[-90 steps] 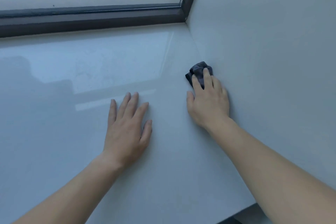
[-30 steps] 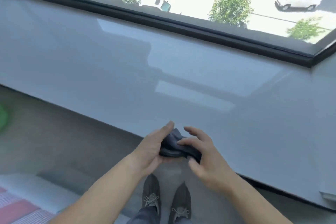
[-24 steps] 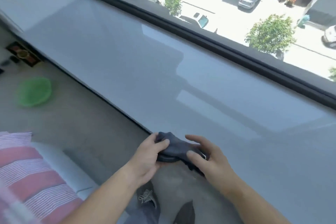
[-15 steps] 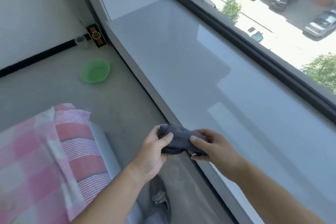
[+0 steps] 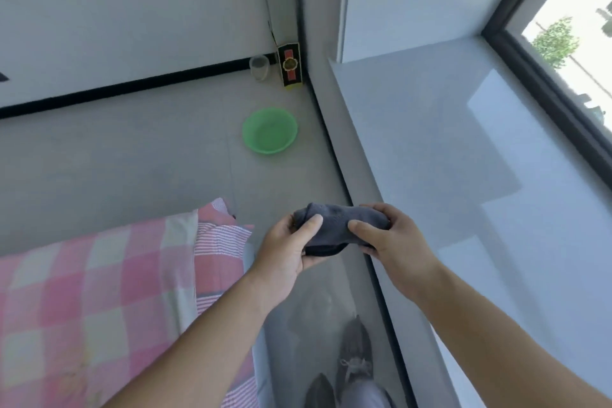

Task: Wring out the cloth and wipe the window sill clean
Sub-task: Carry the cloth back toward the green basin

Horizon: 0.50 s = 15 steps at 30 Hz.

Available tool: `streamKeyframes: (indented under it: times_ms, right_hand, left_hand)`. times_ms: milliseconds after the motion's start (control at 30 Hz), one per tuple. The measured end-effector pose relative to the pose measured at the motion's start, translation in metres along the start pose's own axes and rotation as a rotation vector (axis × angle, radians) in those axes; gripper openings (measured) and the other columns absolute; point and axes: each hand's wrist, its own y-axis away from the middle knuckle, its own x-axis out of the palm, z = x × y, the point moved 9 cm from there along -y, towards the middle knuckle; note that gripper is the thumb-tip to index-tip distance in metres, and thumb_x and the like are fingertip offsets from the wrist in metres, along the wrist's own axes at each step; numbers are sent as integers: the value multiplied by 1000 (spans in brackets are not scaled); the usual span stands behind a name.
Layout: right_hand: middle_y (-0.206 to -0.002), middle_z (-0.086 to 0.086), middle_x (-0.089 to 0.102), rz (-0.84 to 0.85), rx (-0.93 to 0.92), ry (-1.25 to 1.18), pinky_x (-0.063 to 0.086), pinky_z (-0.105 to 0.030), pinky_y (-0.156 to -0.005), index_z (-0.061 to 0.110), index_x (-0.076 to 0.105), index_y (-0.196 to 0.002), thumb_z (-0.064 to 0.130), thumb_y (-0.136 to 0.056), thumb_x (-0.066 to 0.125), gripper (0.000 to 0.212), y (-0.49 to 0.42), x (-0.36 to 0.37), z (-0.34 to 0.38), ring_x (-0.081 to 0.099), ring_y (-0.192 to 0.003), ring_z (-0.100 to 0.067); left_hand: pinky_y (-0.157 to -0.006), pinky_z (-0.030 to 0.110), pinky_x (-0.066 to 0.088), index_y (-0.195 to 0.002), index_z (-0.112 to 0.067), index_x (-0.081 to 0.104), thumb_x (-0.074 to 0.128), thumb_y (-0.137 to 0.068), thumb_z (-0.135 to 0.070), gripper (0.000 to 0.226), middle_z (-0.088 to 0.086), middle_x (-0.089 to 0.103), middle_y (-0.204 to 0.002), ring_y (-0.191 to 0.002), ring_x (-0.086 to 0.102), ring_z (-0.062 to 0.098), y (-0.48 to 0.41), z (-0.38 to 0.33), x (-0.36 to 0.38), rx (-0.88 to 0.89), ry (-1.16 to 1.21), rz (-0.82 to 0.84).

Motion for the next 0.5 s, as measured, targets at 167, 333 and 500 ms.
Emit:
streamKeyframes:
  times_ms: [167, 333, 500]
  right_hand:
    - [-104, -5, 72, 36, -43, 158, 59, -45, -85, 20, 62, -112, 36, -60, 85, 59, -101, 44, 66, 71, -93, -21]
    - [-93, 3, 74, 111, -64, 319, 58, -44, -85, 20, 66, -102, 28, -70, 84, 38, -210, 103, 125, 71, -89, -15]
    - [-94, 2, 74, 170, -72, 373, 58, -44, -86, 22, 67, -101, 20, -74, 83, 32, -301, 170, 176, 70, -89, -16]
  left_hand:
    - [-95, 47, 54, -124, -2, 58, 55, -99, -17, 30, 18, 70, -117, -112, 67, 31, -69, -73, -31, 65, 63, -85]
    - [-94, 44, 55, -119, -1, 58, 56, -99, -16, 25, 19, 70, -116, -110, 68, 30, -142, -143, -78, 91, 127, -251]
    - [-98, 48, 52, -124, -3, 59, 59, -97, -18, 30, 18, 70, -116, -111, 67, 30, -207, -216, -129, 104, 150, -312]
